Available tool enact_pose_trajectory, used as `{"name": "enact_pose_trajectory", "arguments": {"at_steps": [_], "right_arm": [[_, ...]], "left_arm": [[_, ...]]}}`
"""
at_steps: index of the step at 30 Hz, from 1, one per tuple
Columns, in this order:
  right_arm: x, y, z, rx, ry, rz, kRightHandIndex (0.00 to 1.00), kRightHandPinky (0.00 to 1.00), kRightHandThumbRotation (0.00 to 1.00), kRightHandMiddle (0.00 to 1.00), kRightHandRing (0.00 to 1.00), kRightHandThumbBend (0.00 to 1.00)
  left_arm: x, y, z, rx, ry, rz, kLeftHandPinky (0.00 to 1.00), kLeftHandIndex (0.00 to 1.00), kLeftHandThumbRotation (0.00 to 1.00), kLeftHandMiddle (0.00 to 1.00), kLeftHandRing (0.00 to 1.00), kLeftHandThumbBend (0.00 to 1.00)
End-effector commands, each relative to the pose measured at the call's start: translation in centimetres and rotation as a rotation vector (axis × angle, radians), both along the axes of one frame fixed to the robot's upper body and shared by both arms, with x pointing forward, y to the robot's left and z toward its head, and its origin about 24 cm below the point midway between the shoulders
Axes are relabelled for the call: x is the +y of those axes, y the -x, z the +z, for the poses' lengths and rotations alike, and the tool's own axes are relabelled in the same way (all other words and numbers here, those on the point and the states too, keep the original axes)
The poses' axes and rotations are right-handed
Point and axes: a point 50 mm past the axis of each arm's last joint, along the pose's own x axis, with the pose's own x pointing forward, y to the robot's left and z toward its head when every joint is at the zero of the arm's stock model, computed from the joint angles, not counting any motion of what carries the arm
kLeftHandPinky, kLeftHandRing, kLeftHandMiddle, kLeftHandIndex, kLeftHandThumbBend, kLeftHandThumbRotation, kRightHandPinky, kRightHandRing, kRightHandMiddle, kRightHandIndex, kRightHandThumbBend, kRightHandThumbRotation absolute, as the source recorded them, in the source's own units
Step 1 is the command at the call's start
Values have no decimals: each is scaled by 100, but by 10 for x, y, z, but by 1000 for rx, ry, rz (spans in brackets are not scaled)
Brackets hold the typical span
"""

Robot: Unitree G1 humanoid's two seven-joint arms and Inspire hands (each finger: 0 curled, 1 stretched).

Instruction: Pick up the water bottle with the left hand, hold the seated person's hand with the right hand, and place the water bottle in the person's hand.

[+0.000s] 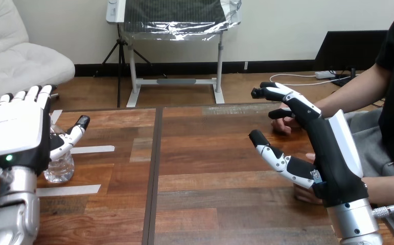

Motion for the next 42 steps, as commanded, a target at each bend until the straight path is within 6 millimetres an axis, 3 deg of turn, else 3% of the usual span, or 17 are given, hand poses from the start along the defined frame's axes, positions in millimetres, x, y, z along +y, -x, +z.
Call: {"name": "enact_pose_trajectory", "arguments": {"at_steps": [1,23,42], "right_arm": [[3,-12,19,-82,-5,20,75,68,11,85,82,41],[1,-13,20,-92,6,25,74,70,14,84,83,41],[-2,-12,21,-103,56,8,73,69,14,84,82,41]], "left_arm": [[2,-23,28,-63,-50,-11,92,89,100,91,90,49],[14,-42,24,64,-67,72,96,90,100,91,91,49],[19,-43,8,192,-15,128,97,91,100,93,92,51]]}}
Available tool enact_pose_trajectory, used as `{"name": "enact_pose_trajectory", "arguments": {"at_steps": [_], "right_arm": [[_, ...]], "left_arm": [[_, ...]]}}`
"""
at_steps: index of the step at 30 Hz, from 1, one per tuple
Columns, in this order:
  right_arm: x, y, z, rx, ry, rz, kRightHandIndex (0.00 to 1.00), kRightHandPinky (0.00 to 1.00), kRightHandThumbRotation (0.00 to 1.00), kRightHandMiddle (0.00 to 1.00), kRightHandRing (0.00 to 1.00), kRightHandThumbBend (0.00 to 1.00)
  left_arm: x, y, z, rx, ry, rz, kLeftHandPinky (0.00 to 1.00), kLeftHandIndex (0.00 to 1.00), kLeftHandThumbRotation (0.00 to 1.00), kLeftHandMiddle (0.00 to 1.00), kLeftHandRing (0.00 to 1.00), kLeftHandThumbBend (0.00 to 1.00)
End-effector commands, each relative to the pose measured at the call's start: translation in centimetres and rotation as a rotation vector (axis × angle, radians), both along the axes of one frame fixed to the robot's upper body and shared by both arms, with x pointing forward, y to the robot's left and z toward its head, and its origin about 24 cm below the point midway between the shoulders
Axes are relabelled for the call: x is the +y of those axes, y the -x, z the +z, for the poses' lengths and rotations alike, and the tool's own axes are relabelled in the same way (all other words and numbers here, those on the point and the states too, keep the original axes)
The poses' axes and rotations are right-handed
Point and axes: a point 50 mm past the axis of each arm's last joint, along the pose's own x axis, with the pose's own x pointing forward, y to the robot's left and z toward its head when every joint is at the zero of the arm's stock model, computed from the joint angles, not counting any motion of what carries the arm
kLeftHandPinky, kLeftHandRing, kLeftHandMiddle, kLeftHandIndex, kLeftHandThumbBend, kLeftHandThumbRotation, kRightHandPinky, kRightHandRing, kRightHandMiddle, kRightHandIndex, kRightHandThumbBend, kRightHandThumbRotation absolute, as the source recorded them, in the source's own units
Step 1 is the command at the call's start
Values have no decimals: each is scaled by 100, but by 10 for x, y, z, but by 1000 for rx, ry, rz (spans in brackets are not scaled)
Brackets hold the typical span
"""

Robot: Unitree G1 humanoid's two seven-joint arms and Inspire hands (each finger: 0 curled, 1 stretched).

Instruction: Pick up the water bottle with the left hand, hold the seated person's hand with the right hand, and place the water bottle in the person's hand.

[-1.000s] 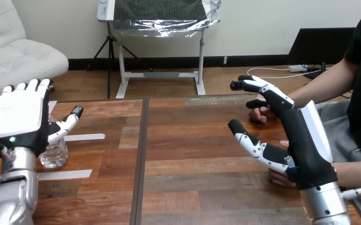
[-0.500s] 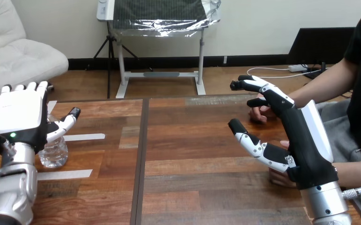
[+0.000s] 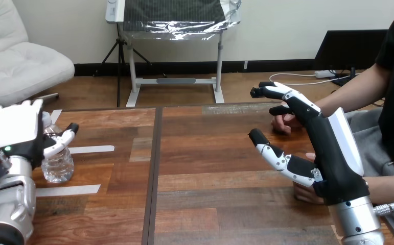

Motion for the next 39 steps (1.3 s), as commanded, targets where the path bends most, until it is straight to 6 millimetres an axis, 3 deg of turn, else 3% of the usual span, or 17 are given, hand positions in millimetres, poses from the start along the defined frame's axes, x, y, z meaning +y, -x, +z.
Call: {"name": "enact_pose_trajectory", "arguments": {"at_steps": [1,18,39], "right_arm": [[-1,-10,19,-91,34,3,73,69,15,83,81,41],[-4,-10,20,-83,64,-4,73,70,19,82,80,42],[-5,-9,21,-85,84,-1,72,70,17,80,79,41]], "left_arm": [[-5,-16,20,-42,-14,-15,97,91,100,92,92,51],[-7,-10,6,-14,22,2,97,91,100,92,91,48],[-13,2,-14,3,89,-10,94,90,100,91,90,45]]}}
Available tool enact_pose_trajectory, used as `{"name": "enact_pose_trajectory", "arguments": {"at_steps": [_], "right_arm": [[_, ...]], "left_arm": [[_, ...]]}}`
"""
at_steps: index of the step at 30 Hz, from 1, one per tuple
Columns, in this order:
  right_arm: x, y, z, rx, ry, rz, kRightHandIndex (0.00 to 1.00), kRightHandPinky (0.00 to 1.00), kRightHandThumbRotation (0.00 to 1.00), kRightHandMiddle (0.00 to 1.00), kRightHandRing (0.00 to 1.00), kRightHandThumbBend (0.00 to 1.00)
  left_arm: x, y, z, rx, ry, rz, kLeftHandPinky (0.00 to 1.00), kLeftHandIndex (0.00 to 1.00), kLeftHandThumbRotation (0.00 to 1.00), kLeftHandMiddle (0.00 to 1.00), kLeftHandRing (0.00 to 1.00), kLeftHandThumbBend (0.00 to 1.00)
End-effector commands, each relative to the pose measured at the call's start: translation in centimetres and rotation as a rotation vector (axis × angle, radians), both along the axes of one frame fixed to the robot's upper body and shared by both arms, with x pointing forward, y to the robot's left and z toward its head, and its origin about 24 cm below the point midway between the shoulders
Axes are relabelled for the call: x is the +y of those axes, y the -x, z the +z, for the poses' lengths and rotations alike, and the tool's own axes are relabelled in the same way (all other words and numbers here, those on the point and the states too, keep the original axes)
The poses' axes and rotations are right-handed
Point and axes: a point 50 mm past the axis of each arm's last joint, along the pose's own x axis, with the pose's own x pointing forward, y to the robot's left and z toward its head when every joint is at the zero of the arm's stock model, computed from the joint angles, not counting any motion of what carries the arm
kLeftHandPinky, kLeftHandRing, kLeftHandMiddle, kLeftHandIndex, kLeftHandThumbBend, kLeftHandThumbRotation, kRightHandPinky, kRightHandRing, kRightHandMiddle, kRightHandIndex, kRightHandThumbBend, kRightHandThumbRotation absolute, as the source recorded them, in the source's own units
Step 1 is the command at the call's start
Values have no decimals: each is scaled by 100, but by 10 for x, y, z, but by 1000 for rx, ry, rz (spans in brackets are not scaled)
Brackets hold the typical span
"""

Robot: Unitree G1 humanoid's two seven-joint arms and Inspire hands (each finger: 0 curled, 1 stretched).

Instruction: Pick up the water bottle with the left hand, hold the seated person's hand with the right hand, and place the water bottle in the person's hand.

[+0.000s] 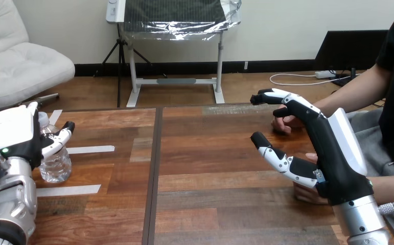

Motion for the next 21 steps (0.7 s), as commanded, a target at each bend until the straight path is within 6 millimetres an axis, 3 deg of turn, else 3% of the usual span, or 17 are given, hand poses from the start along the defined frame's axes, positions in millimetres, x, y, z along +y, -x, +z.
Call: {"name": "enact_pose_trajectory", "arguments": {"at_steps": [1,21], "right_arm": [[2,-8,21,-92,10,14,72,69,17,80,79,41],[2,-8,21,-98,4,23,71,70,13,80,79,41]], "left_arm": [[-12,2,-12,28,18,-36,94,90,100,91,91,45],[-20,5,-15,-8,31,-90,95,90,100,91,90,48]]}}
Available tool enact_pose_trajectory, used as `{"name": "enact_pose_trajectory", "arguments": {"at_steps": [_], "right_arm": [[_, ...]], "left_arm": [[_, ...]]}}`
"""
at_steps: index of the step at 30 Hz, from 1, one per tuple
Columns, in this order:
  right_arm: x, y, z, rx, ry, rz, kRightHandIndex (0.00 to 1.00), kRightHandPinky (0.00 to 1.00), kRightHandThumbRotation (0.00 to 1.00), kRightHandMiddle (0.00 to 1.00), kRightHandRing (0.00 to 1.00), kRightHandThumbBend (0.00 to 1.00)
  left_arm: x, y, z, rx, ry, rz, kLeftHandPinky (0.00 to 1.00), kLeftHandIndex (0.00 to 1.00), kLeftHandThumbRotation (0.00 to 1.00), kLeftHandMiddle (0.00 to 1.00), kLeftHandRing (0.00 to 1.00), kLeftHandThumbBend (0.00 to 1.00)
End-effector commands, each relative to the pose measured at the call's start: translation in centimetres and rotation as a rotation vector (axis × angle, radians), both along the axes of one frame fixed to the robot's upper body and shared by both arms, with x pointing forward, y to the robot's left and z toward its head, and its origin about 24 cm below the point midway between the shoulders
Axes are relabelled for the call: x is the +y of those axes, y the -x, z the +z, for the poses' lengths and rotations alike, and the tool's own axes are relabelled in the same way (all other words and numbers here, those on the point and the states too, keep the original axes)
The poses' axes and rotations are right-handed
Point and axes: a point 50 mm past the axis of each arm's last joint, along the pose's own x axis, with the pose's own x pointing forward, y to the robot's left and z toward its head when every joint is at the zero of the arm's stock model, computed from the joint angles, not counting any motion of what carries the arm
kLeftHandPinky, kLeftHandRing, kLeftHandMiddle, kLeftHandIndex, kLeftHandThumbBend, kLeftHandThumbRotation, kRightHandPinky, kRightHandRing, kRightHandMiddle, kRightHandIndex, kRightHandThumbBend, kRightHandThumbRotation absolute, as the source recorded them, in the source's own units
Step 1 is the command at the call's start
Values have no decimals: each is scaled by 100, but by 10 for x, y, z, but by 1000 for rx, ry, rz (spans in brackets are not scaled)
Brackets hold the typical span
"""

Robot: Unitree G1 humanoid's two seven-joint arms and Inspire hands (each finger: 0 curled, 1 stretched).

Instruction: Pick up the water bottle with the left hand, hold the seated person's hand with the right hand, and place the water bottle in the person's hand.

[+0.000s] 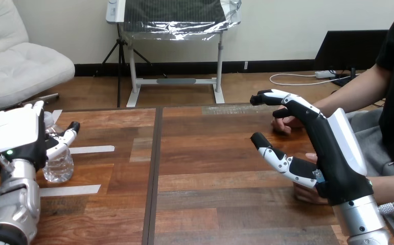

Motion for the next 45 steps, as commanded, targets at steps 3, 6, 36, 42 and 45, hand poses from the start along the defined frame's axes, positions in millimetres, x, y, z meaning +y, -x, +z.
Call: {"name": "enact_pose_trajectory", "arguments": {"at_steps": [3,6,36,42,45], "right_arm": [[3,-8,21,-101,6,21,71,70,12,80,79,41],[3,-8,21,-97,5,19,71,70,12,80,79,41],[4,-8,21,-83,1,16,72,70,14,81,80,39],[4,-8,21,-90,19,9,72,70,14,80,80,39],[4,-8,21,-90,19,8,72,70,14,80,80,39]], "left_arm": [[-15,4,-13,25,24,-54,96,91,100,91,90,49],[-17,3,-12,18,26,-70,96,91,100,91,90,49],[-28,8,-12,-19,80,-112,97,92,100,91,91,51],[-27,10,-14,-15,83,-111,96,92,100,91,90,51],[-26,10,-15,-7,79,-111,95,92,100,91,90,51]]}}
